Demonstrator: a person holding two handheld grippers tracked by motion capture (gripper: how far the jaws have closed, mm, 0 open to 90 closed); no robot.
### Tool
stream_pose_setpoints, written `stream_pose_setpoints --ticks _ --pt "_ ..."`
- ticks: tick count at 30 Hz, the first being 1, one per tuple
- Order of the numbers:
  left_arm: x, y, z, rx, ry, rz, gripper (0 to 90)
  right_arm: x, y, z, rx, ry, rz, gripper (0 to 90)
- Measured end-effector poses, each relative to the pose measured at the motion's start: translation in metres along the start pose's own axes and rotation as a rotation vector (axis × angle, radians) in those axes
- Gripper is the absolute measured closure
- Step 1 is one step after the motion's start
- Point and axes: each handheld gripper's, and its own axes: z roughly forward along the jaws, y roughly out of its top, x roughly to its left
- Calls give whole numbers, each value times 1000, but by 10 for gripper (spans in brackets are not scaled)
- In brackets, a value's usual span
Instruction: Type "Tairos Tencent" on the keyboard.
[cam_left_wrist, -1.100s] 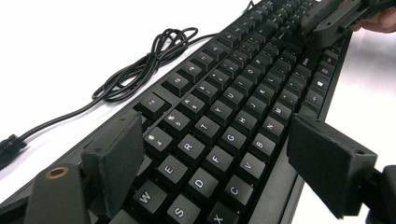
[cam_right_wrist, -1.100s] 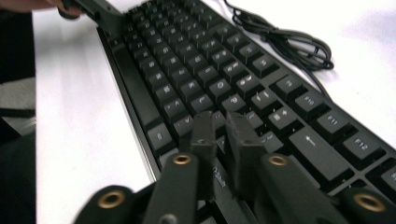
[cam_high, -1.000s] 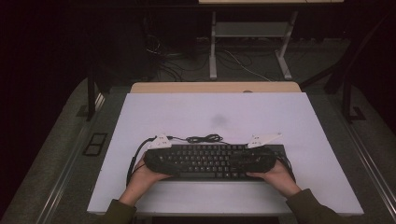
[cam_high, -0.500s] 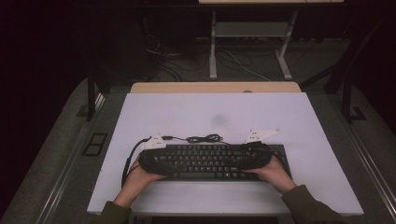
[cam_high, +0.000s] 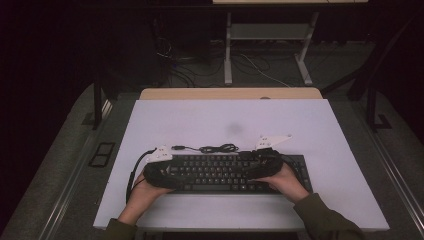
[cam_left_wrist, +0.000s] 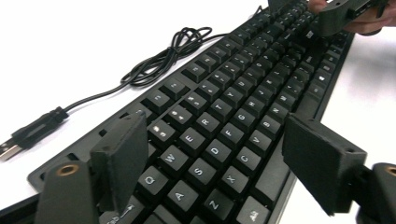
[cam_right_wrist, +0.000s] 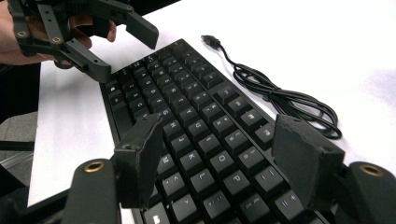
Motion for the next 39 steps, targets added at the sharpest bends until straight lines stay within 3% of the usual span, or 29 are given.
stream_pose_setpoints --ticks 3,17,22,27,39 --pt "1 -2 -1 7 12 15 338 0 3 7 1 6 -3 325" --pt "5 -5 -4 15 29 23 599 -1 10 16 -19 -1 -3 309" --pt "7 -6 -5 30 42 33 753 0 9 17 -29 -2 -3 306" --pt "10 -9 -5 50 36 15 886 0 7 18 -20 -1 -4 300" --pt "12 -13 -1 87 36 9 892 1 6 20 -18 -3 -4 295"
